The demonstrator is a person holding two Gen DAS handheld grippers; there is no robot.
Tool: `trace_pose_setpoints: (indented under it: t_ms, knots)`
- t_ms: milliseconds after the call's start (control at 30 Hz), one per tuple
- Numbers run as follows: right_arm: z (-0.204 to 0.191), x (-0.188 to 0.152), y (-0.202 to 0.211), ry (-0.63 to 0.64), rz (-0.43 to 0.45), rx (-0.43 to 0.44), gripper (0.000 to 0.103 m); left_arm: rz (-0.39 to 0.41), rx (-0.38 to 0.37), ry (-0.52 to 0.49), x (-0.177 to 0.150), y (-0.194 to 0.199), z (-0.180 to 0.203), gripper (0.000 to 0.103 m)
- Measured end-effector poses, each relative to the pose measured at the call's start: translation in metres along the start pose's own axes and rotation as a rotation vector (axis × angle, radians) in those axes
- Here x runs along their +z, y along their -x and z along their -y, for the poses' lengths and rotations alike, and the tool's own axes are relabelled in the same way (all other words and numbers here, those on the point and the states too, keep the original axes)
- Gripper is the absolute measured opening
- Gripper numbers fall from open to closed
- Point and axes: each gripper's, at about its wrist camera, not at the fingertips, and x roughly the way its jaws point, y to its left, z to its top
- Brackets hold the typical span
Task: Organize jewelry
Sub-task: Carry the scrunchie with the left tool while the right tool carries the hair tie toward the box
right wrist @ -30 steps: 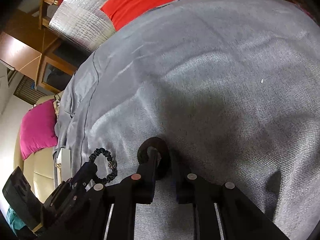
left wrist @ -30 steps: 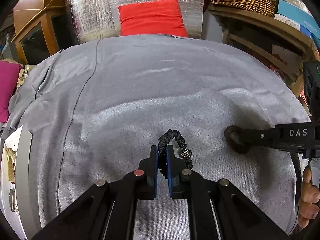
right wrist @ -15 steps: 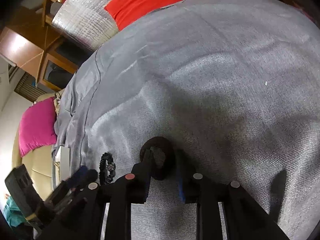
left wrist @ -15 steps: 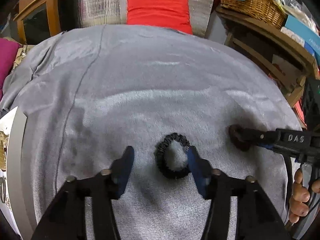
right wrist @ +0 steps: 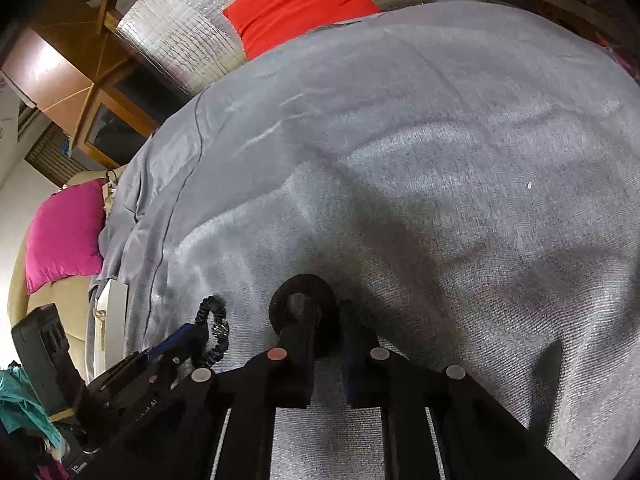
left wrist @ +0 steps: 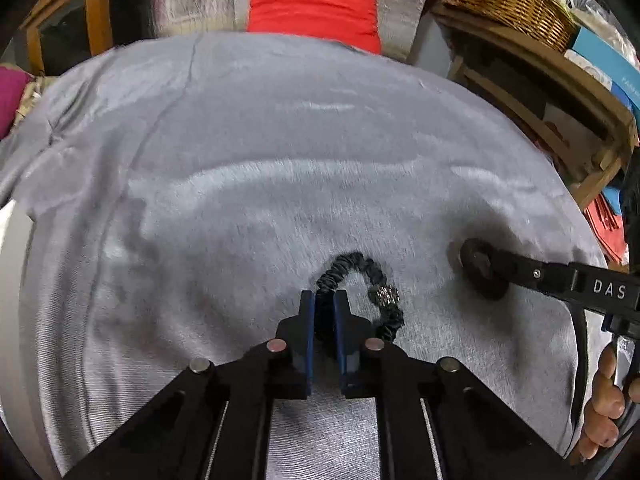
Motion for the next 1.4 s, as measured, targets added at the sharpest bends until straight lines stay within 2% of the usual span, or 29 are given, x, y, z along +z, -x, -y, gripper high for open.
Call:
trace_pose_setpoints:
  t_ms: [233,467,1033,1233,1400]
  knots:
    - [-0.011,0.000,0.014,0.026,0.047,0.042,0.011,0.100,0.095,-0.038,0.002,0.030,0.006,0.009]
    - [-0.031,-0.007,0.026,0.056,0.081,0.092,0.011,0.185,0.177,-0.067,-0.009,0.069,0.002,0.009]
    - [-0.095,-0.043,0.022,0.151,0.095,0.187,0.011,0.312,0.288,0.024,-0.042,0.147,-0.046,0.009]
    - [-0.114,-0.052,0.012,0.184,0.090,0.209,0.011,0.346,0.329,0.104,-0.058,0.171,-0.073,0.009]
    - [-0.130,-0.061,0.009,0.220,0.095,0.236,0.011,0.382,0.336,0.167,-0.069,0.190,-0.096,0.009]
